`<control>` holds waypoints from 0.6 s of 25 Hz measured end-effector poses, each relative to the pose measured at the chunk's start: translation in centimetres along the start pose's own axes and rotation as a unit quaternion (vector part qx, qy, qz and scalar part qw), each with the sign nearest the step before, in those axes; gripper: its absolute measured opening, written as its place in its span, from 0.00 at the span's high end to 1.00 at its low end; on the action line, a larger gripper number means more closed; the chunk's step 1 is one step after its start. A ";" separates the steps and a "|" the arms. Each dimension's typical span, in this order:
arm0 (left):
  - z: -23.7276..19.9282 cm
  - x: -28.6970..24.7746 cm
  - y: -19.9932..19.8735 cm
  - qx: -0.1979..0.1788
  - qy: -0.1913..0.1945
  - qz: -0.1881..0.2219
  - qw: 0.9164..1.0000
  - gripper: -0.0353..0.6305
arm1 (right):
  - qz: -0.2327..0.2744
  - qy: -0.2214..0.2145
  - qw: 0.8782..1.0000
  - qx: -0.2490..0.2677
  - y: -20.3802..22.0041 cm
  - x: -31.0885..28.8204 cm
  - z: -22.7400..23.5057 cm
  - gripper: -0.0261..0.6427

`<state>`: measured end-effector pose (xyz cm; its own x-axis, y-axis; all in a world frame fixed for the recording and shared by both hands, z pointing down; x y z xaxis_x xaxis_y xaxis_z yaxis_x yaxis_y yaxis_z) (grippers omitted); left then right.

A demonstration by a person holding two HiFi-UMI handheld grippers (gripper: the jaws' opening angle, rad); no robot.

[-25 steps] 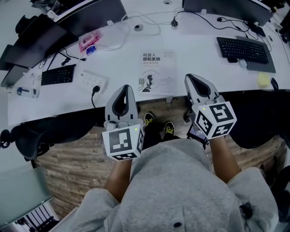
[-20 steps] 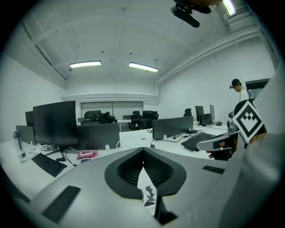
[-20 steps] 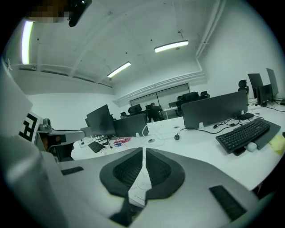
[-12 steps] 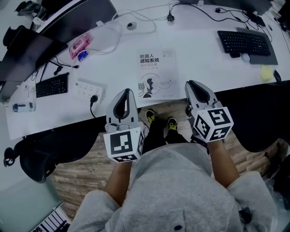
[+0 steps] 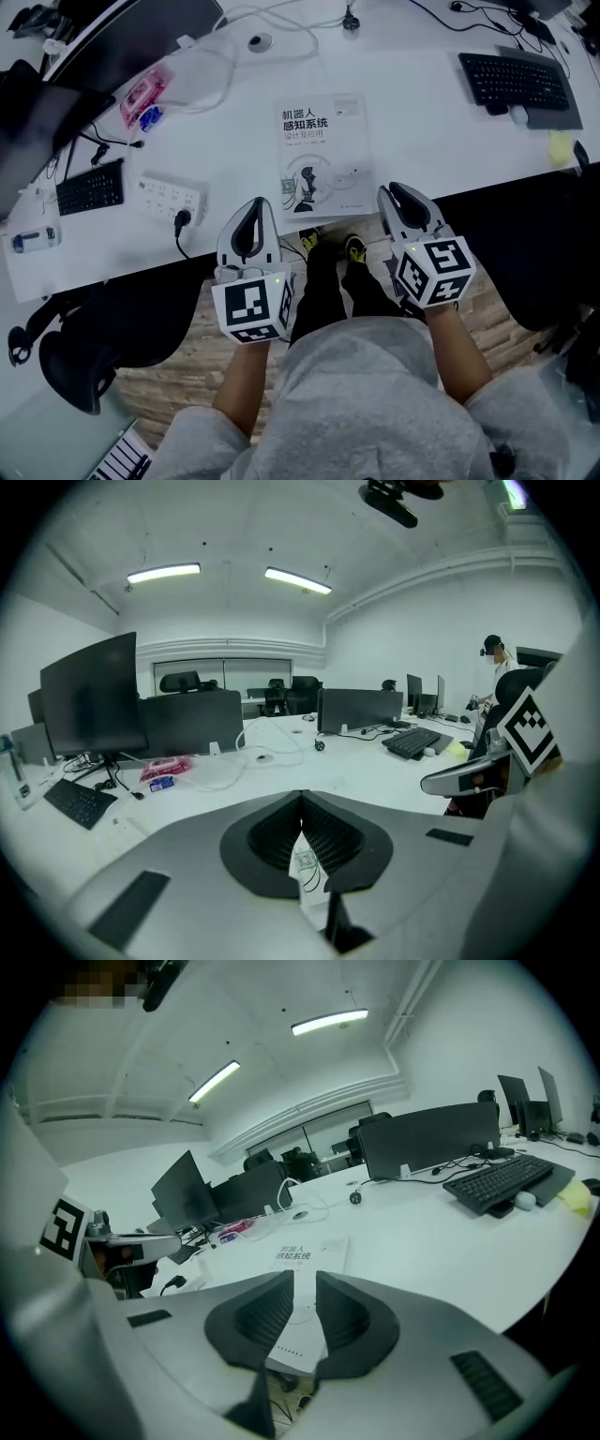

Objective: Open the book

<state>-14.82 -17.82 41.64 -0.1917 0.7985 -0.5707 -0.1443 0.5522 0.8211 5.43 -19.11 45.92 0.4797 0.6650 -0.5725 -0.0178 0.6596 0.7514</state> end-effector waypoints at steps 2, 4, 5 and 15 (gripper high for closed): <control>-0.5 -0.8 1.2 0.005 0.000 -0.012 1.000 0.93 | -0.009 0.005 1.000 -0.007 1.0 -0.7 0.4 0.85; -0.8 -1.5 2.2 0.006 0.001 -0.022 1.000 0.93 | -0.018 0.010 1.000 -0.017 2.2 -1.3 0.8 0.84; -0.9 -1.9 2.7 0.006 0.002 -0.027 1.000 0.93 | -0.023 0.012 0.999 -0.023 2.8 -1.6 0.9 0.83; -0.8 -5.4 6.5 0.007 0.016 -0.066 0.998 0.93 | -0.073 0.016 0.995 -0.068 8.0 -5.2 2.1 0.81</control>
<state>-15.47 -18.71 50.01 -0.2036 0.7099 -0.6742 -0.1567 0.6562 0.7382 4.61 -17.96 55.60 0.4570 0.5680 -0.6845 -0.0691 0.7899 0.6094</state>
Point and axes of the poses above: the fingertips, and each gripper's own axes: x backward along the fingers, z to its right, y out of its underside, the point moved 1 cm from there along x, backward along the fingers, and after that the axes turned 5 degrees about -z, right-handed, at the moved point
